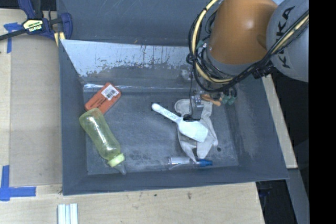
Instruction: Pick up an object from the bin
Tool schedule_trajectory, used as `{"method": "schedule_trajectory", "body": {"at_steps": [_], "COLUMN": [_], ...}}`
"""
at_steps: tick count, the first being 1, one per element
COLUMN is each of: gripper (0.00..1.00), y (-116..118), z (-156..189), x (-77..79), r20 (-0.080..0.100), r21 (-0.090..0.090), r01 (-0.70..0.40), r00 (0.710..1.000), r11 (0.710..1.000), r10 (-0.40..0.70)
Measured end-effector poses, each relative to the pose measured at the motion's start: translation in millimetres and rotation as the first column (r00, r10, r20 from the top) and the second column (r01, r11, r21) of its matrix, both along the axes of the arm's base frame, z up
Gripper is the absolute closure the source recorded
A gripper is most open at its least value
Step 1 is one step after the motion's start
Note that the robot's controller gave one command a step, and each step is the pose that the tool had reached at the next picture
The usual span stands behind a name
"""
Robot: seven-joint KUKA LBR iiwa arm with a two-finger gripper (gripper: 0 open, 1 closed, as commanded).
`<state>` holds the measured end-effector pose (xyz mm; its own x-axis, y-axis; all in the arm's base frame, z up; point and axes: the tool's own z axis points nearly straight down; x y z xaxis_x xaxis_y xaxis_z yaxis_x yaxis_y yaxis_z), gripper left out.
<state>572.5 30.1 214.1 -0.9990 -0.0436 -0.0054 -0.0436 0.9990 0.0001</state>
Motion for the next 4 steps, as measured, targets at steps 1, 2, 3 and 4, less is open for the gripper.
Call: {"method": "schedule_trajectory", "body": {"at_steps": [1,2,3,4], "gripper": [0.0,0.0,0.0,0.0], "y": [-6,-16,-21,-20], "z": [-23,-32,-58,-81], "x": [-5.6,1.0,3.6,0.3], "r20": [-0.002,-0.001,-0.002,-0.002], "r21": [0.0,0.0,-0.001,0.0], "r01": [0.047,-0.008,-0.045,0.019], "r00": [0.999,1.0,0.999,1.0], "r11": [0.999,1.0,0.999,1.0], "r10": [-0.047,0.008,0.045,-0.019]}}
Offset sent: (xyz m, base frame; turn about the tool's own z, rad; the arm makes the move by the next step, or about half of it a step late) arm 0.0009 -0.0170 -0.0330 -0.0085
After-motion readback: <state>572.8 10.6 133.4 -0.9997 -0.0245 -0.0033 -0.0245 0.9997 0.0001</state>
